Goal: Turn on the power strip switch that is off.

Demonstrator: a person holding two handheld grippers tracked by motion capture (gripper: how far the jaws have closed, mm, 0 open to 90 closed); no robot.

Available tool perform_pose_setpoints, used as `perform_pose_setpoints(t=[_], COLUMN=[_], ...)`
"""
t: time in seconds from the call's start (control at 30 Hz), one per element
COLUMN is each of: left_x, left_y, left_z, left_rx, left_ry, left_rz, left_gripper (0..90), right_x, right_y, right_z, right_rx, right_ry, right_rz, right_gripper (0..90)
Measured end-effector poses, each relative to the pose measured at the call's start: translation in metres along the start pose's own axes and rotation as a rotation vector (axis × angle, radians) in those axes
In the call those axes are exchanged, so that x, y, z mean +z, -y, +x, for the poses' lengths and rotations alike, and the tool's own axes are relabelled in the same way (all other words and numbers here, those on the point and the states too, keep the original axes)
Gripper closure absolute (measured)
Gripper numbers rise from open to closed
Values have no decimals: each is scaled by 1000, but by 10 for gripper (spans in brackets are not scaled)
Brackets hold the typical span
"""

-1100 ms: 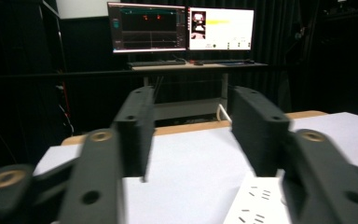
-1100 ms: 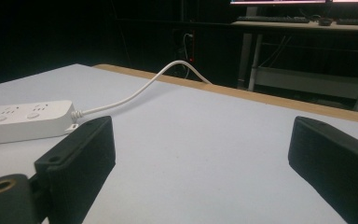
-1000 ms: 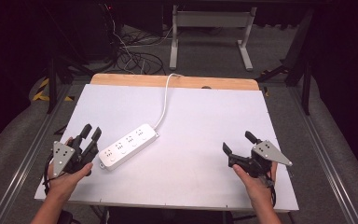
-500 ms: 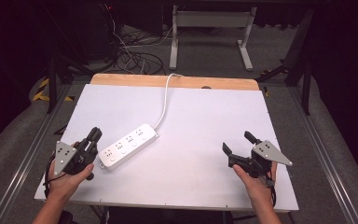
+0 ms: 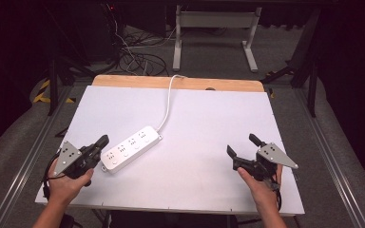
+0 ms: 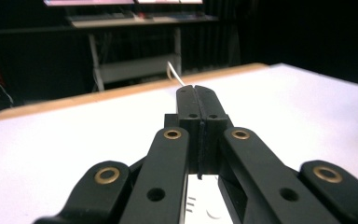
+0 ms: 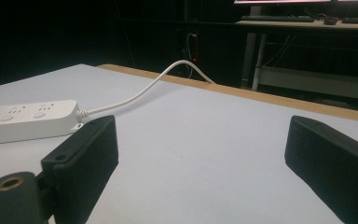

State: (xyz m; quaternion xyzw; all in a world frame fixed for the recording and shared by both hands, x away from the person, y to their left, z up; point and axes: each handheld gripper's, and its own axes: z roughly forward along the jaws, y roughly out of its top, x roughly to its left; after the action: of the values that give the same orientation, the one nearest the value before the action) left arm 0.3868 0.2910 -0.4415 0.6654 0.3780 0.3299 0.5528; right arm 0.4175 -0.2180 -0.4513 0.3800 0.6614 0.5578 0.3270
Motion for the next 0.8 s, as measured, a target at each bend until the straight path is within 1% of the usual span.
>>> perform_pose_setpoints(t=[0.03,0.07,0.13,0.17,0.2,0.23,0.27,0.3,0.33,0.37,0.4,0.47,0.5,0.57,0.67,0.7,0.77,0.8], left_x=[0,6,8,11,13,17,17,21,28,28,32,40,44,52,66,71,83,90], left_y=[0,-5,-8,-11,-13,-16,-16,-18,-21,-21,-23,-27,-29,-33,-39,-42,-46,-47], left_z=[0,-1,-2,-3,-4,-7,-7,-8,-10,-10,-10,-13,-14,-19,-29,-32,-35,-35], left_rx=[0,-6,-10,-15,-9,-11,-11,-8,-28,-28,-31,-13,-12,3,41,54,58,70], left_ry=[0,19,27,36,37,51,51,53,75,75,81,79,84,86,110,115,131,132], left_rz=[0,31,36,46,54,73,73,85,112,112,126,149,161,195,242,266,313,337], left_gripper=[900,900,900,900,900,900,900,900,900,900,900,900,900,900,900,900,900,900], right_x=[0,0,0,-1,-1,-2,-2,-2,-2,-2,-2,-2,-2,-1,-1,-1,0,0], right_y=[0,0,0,0,-1,-1,-1,-1,-1,-1,-1,-1,-1,-2,-2,-3,-3,-3], right_z=[0,0,0,0,1,1,1,1,1,1,1,1,1,2,4,5,6,5], right_rx=[0,2,5,3,0,-2,-4,-4,1,3,7,7,4,2,-6,-8,-11,-12], right_ry=[1,3,6,6,5,5,3,3,2,1,2,-1,-3,-17,-26,-28,-30,-32], right_rz=[0,1,2,2,0,-3,-3,-3,-3,-5,-4,-5,-5,-4,-5,-3,-2,-3], right_gripper=[99,99,100,101,103,104,105,105,106,108,110,112,113,115,118,120,121,122])
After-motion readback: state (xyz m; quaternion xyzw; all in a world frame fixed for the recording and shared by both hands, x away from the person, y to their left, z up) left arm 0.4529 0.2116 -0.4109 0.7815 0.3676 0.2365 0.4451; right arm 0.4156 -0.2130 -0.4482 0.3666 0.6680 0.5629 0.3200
